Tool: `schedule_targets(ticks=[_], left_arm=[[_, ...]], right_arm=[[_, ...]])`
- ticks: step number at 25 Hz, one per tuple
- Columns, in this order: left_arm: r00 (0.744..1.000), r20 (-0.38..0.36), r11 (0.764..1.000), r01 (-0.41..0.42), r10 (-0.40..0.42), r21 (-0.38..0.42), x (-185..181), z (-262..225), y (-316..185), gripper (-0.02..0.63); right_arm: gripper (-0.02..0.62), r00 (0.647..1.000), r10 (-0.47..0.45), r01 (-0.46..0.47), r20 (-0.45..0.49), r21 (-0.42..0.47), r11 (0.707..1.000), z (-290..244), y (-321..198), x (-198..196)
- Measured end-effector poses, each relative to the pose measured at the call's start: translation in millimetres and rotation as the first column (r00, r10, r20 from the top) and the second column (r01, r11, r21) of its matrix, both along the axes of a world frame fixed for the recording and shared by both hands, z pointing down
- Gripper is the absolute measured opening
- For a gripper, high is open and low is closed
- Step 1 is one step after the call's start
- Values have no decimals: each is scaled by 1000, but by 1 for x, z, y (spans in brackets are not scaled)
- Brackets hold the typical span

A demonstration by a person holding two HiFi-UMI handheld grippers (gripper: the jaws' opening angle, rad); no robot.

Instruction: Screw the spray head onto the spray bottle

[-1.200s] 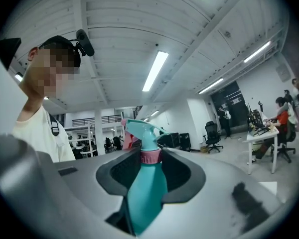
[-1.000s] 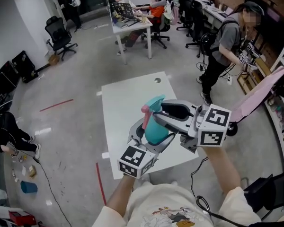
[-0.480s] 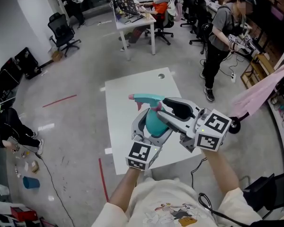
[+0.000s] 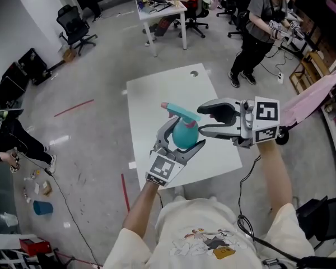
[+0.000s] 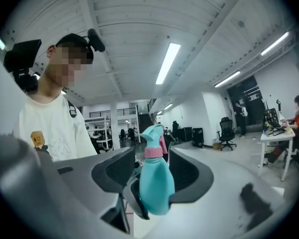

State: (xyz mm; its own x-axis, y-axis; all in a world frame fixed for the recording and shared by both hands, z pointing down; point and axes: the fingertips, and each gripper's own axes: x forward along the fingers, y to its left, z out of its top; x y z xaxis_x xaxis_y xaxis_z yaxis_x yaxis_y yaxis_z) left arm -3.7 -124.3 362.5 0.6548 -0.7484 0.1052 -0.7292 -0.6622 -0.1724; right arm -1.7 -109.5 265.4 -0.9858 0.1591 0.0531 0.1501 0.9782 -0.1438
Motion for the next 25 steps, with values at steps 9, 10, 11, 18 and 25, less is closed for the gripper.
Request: schedule_targets(ticks=[9,10,11,18,25], left_arm=[[989,84,993,-120,121,-25,24,35,18,425],[988,84,991,-129,131,-30,25,36,20,425],[987,82,990,-140,142,-35,27,37,21,425],[941,-112,938,-331,319,-107,40,27,43,425],[820,-337,840,-527,463,-128,51,1,67,425]], right_arm=[[200,969,-236,234,-69,-37,972,28,21,-1],[180,967,-241,239,-83,-31,970,30,22,-1],[135,964,-247,246,-94,-24,969,31,22,0],[130,950,-307,305,-50,-43,951,23,28,4],[129,931,-364,365,37,-15,931,4,38,7]])
